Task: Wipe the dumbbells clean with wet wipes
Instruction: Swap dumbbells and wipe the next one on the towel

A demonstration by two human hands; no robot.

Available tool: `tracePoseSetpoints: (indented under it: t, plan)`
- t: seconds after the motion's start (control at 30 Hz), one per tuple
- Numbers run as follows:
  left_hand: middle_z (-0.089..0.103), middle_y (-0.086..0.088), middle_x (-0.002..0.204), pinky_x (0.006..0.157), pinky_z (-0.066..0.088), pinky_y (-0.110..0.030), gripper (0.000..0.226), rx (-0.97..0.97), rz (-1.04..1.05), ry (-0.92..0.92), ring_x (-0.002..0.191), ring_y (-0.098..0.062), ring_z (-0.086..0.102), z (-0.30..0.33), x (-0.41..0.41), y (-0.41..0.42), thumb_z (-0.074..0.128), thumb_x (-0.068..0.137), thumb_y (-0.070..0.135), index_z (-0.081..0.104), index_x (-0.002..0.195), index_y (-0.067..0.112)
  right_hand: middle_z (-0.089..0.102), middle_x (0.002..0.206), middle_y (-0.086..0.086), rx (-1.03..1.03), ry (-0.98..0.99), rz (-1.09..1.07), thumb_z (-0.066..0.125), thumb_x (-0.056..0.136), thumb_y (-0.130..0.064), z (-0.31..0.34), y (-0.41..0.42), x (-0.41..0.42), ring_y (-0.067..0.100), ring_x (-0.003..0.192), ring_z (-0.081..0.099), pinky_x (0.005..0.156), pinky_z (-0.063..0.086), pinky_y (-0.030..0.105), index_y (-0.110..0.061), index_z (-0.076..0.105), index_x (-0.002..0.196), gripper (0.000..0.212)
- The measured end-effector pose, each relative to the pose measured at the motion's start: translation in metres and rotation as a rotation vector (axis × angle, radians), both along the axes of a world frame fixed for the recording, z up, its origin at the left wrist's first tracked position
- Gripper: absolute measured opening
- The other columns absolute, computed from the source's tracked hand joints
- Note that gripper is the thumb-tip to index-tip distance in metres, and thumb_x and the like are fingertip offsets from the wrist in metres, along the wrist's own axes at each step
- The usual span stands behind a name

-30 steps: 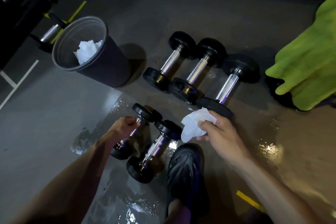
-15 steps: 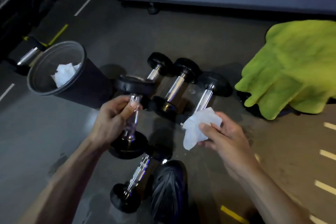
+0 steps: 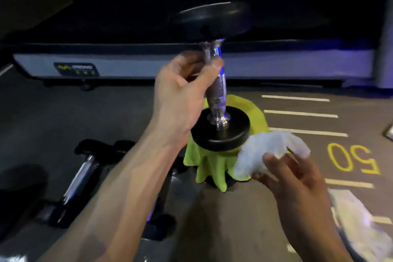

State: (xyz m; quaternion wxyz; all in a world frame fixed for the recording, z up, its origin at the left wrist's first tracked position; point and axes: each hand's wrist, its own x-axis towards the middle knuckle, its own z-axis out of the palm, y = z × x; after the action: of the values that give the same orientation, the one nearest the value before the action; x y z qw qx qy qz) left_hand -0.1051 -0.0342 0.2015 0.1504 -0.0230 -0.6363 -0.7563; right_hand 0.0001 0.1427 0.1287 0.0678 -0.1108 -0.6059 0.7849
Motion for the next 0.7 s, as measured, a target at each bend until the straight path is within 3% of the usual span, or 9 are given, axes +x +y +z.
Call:
tracePoseSetpoints:
  t: [0.07, 0.13, 0.23, 0.43, 0.53, 0.63, 0.7]
  plan:
    - [0.077, 0.009, 0.087, 0.087, 0.055, -0.025, 0.013, -0.01, -0.014, -0.036, 0.089, -0.01, 0.07, -0.009, -0.011, 0.015, 0.08, 0.082, 0.016, 0.072, 0.087, 0.024, 0.079, 0.09, 0.009, 0.066, -0.005, -0.048, 0.06, 0.096, 0.004, -0.006, 0.013, -0.004, 0.028, 0.088, 0.075, 0.07, 0.061, 0.031, -0.003, 0.065, 0.118, 0.023]
    - [0.077, 0.012, 0.083, 0.084, 0.055, -0.025, 0.021, -0.042, -0.02, -0.061, 0.084, -0.006, 0.07, -0.017, -0.014, 0.024, 0.083, 0.086, 0.009, 0.071, 0.085, 0.025, 0.077, 0.091, 0.016, 0.173, 0.019, -0.054, 0.059, 0.097, 0.005, -0.009, 0.022, -0.008, 0.031, 0.085, 0.074, 0.071, 0.062, 0.037, 0.002, 0.066, 0.109, 0.015]
    - [0.077, 0.012, 0.081, 0.082, 0.057, -0.025, 0.02, -0.13, -0.005, -0.063, 0.081, -0.007, 0.07, -0.021, -0.017, 0.031, 0.083, 0.087, 0.012, 0.071, 0.086, 0.027, 0.075, 0.08, 0.01, 0.321, 0.037, -0.11, 0.064, 0.097, -0.001, -0.011, 0.031, -0.014, 0.021, 0.076, 0.071, 0.075, 0.06, 0.048, -0.007, 0.07, 0.092, 0.009]
    - [0.074, 0.013, 0.076, 0.084, 0.062, -0.035, 0.017, -0.176, 0.014, -0.108, 0.075, -0.004, 0.069, -0.017, -0.027, 0.027, 0.085, 0.086, 0.021, 0.072, 0.097, 0.024, 0.078, 0.08, -0.003, 0.375, 0.155, -0.172, 0.067, 0.088, 0.008, 0.01, 0.04, -0.047, 0.008, 0.07, 0.068, 0.066, 0.059, 0.028, -0.021, 0.078, 0.089, 0.032]
    - [0.072, 0.016, 0.069, 0.079, 0.061, -0.033, 0.021, -0.179, 0.018, -0.097, 0.072, -0.004, 0.068, -0.016, -0.026, 0.026, 0.085, 0.086, 0.02, 0.069, 0.098, 0.026, 0.08, 0.083, -0.008, 0.461, 0.225, -0.177, 0.075, 0.083, -0.002, 0.021, 0.032, -0.079, 0.016, 0.08, 0.074, 0.073, 0.059, 0.034, -0.027, 0.08, 0.09, 0.026]
    - [0.073, 0.01, 0.068, 0.085, 0.062, -0.045, 0.052, -0.209, 0.018, -0.092, 0.075, -0.016, 0.069, -0.016, -0.027, 0.026, 0.086, 0.085, 0.021, 0.056, 0.127, 0.025, 0.08, 0.09, -0.01, 0.617, 0.241, -0.101, 0.073, 0.083, -0.001, 0.022, 0.019, -0.101, 0.005, 0.092, 0.074, 0.083, 0.059, 0.031, -0.02, 0.081, 0.093, 0.023]
    - [0.077, 0.011, 0.079, 0.086, 0.064, -0.041, 0.09, -0.279, 0.014, -0.05, 0.08, -0.008, 0.073, -0.015, -0.029, 0.022, 0.088, 0.084, 0.022, 0.032, 0.155, 0.027, 0.079, 0.102, -0.012, 0.734, 0.265, -0.042, 0.071, 0.081, -0.001, 0.017, 0.013, -0.103, 0.001, 0.099, 0.073, 0.09, 0.059, 0.033, -0.02, 0.081, 0.098, 0.028]
